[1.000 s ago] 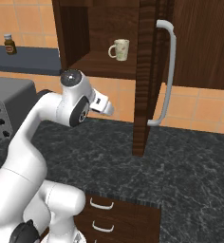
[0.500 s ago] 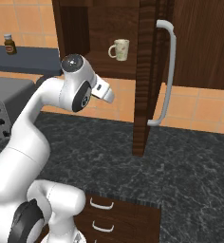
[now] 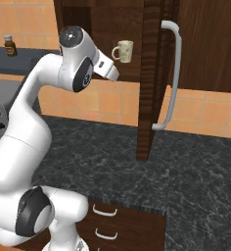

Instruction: Gather all objects into one cabinet and sort the glasses and bowls to opposite sides.

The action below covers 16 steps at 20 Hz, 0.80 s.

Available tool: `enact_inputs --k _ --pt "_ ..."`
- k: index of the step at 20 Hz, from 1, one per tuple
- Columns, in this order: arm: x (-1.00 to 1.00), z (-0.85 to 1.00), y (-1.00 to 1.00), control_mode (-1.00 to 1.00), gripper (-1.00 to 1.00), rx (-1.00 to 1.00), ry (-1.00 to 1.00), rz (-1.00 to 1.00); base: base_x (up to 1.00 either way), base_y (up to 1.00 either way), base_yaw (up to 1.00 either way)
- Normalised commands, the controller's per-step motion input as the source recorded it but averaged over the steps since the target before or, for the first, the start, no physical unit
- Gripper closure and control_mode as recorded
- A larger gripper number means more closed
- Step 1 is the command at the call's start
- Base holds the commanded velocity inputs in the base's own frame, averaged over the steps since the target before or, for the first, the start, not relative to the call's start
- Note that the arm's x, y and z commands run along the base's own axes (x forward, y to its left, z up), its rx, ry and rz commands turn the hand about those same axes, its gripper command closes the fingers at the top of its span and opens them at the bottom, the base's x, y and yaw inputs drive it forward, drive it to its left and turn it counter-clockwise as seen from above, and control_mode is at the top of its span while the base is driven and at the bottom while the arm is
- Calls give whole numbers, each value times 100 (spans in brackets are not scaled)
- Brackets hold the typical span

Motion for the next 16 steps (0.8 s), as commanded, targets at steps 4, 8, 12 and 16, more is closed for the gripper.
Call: enact_inputs --k 4,8,12,16 --pt "-1 19 -5 -100 -100 0 -11 -2 0 0 0" --pt "6 80 2 -100 -100 0 -2 0 0 0 0" --pt "19 9 1 -100 -100 -1 13 0 0 0 0" --pt "34 0 0 -100 -100 -4 20 -2 0 0 0"
